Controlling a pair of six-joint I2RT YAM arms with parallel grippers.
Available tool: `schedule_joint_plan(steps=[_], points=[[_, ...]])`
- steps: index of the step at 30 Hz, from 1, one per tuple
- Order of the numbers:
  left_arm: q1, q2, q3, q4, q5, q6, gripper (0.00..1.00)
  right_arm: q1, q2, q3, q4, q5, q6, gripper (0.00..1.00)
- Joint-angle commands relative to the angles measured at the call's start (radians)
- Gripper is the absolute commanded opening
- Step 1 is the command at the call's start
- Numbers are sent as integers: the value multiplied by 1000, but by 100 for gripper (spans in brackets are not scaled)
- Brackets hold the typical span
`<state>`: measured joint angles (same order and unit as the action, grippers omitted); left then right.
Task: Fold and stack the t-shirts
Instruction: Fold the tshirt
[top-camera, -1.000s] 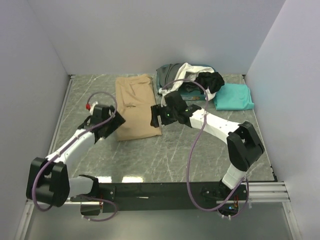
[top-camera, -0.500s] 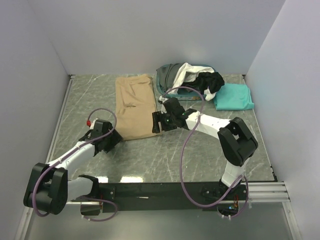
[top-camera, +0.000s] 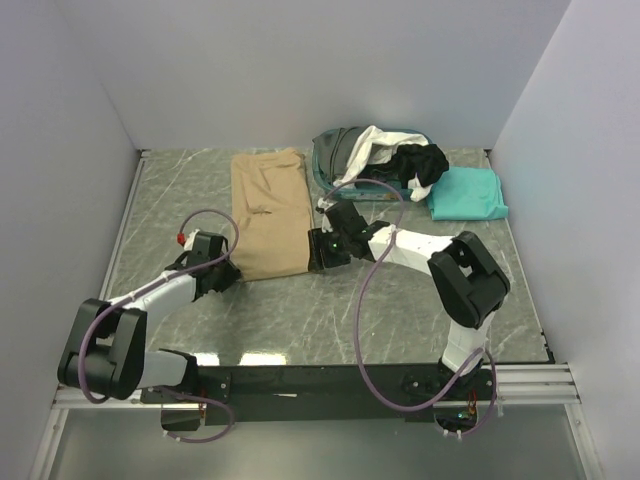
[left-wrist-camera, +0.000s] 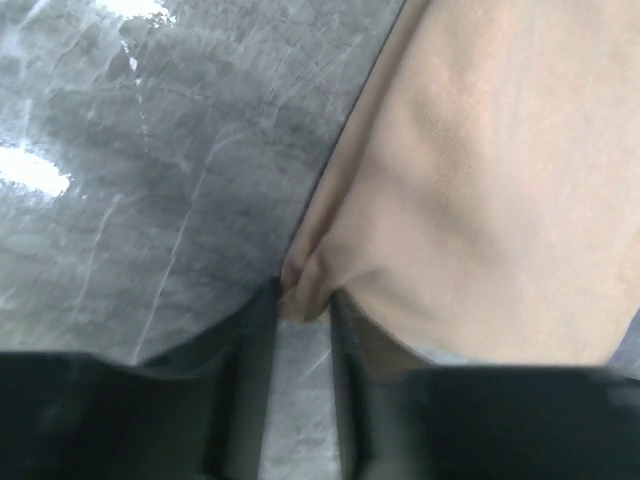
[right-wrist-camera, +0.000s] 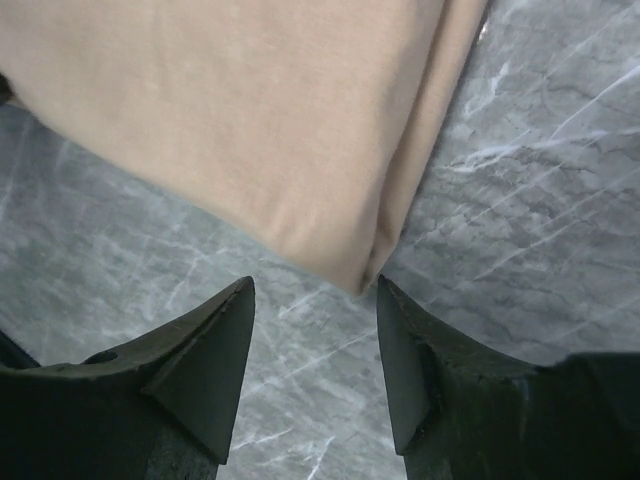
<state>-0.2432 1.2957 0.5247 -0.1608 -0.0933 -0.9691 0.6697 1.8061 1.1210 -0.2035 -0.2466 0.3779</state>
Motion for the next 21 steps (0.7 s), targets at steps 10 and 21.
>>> schedule_joint_plan(steps=[10, 21], points=[[4, 44, 8, 11, 33, 69, 1, -5, 96, 60, 27, 29, 3, 42], [-123, -183, -66, -146, -49, -16, 1, 5, -62, -116, 36, 6, 36, 0]])
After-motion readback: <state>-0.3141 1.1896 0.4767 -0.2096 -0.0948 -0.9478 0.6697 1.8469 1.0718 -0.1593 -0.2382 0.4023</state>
